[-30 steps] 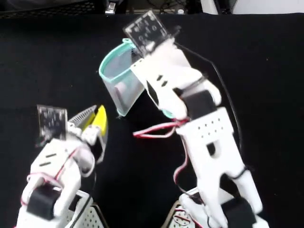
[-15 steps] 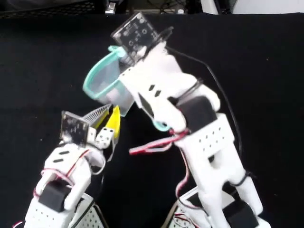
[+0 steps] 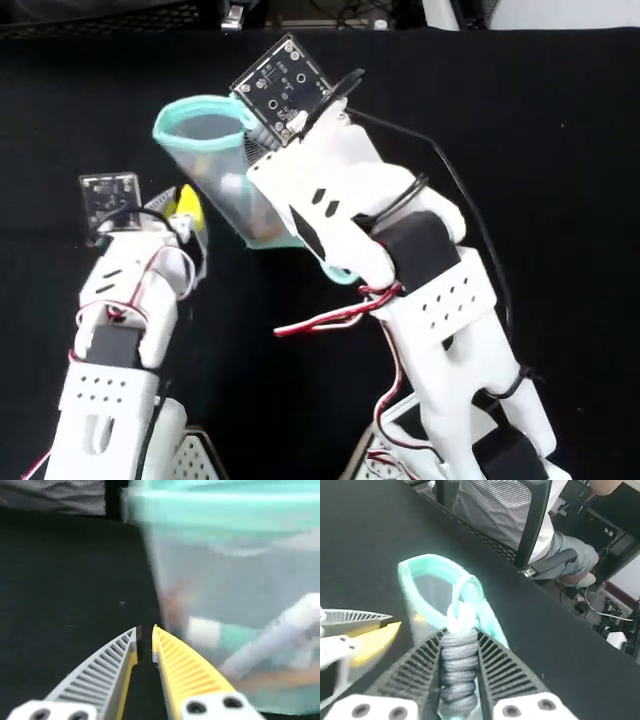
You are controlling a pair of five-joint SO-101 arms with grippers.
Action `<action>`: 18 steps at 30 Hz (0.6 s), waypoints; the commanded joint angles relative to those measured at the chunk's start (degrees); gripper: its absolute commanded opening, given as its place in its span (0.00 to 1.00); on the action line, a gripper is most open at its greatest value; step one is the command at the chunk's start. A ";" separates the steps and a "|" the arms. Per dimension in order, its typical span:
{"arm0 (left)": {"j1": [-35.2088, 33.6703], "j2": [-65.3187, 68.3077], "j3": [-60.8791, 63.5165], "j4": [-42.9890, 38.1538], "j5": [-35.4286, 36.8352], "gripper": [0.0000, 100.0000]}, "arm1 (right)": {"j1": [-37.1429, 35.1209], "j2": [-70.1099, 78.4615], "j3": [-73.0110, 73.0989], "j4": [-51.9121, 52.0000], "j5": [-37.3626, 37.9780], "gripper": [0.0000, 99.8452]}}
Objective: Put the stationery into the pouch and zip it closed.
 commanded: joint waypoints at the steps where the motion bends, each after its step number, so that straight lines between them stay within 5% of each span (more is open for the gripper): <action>1: 1.01 2.11 -4.18 -1.85 0.53 0.07 | -3.25 -3.12 -1.27 2.11 0.62 0.01; 7: 1.54 2.20 -4.35 -1.85 0.53 0.07 | -8.00 -15.52 0.22 4.84 6.77 0.01; 18: 1.63 2.20 -5.14 -1.76 0.53 0.07 | -9.14 -28.18 18.33 -11.96 10.02 0.01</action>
